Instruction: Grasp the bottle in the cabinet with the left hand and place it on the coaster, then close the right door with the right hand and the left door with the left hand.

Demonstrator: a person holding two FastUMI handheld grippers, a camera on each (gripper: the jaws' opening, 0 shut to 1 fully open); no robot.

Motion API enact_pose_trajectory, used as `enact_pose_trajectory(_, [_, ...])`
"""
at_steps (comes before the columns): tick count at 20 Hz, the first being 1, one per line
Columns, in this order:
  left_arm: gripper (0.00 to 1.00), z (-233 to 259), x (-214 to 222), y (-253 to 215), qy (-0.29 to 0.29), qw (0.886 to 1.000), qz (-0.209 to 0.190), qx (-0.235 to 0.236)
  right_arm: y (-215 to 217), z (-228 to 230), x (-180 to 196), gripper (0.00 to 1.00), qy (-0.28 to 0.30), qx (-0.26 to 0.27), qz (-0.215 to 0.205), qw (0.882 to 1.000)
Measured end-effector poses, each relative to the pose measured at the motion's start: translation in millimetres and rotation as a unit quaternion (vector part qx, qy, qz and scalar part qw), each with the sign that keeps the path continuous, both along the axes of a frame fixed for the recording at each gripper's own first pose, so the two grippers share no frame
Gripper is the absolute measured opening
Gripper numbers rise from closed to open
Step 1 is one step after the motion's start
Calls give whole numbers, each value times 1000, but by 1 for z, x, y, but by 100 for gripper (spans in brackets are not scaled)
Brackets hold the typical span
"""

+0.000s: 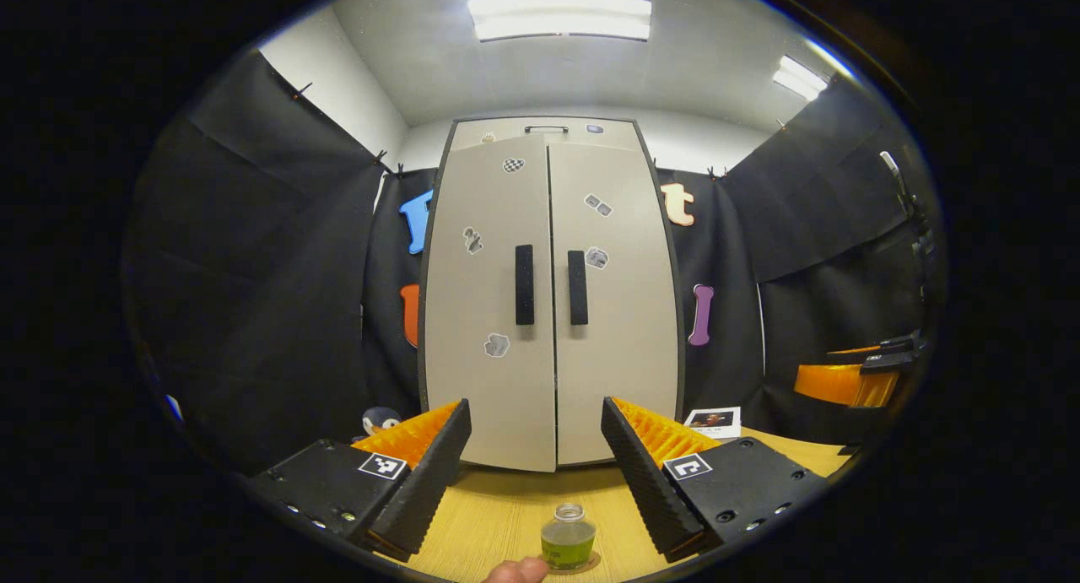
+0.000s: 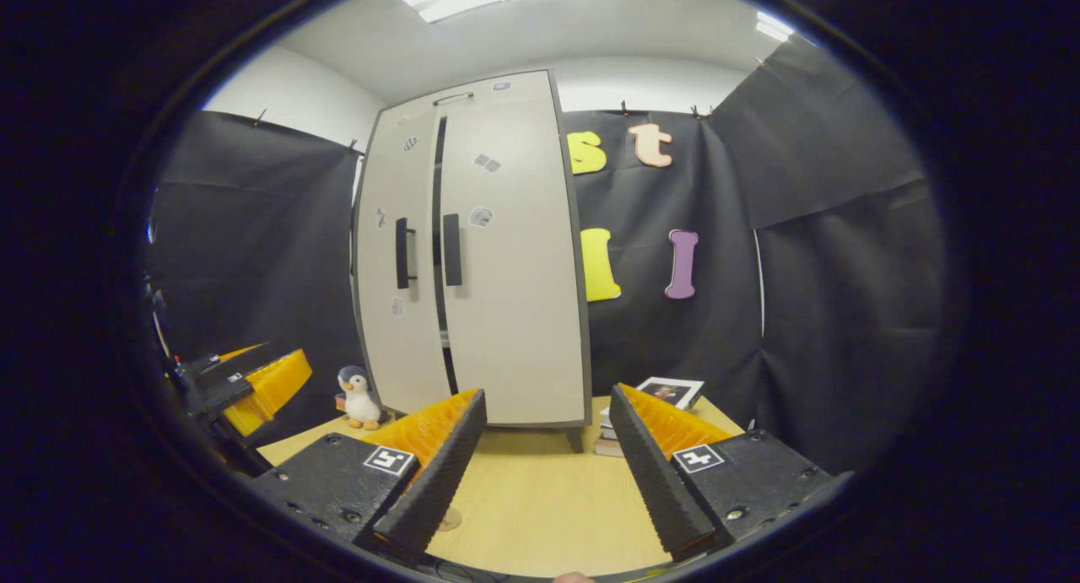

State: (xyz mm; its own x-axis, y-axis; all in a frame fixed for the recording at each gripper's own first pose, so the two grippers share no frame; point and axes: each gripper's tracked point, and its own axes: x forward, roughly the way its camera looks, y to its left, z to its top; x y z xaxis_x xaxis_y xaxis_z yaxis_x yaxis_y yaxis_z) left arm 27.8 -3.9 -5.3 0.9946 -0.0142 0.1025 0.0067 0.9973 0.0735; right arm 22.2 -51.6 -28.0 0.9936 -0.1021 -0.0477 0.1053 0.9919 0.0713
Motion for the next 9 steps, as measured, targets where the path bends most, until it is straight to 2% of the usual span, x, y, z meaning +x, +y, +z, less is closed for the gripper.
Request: enact_pose_trajectory(9, [94, 0, 2, -6, -2, 1000, -8, -1, -6, 1, -3, 96, -4, 3, -6, 1000])
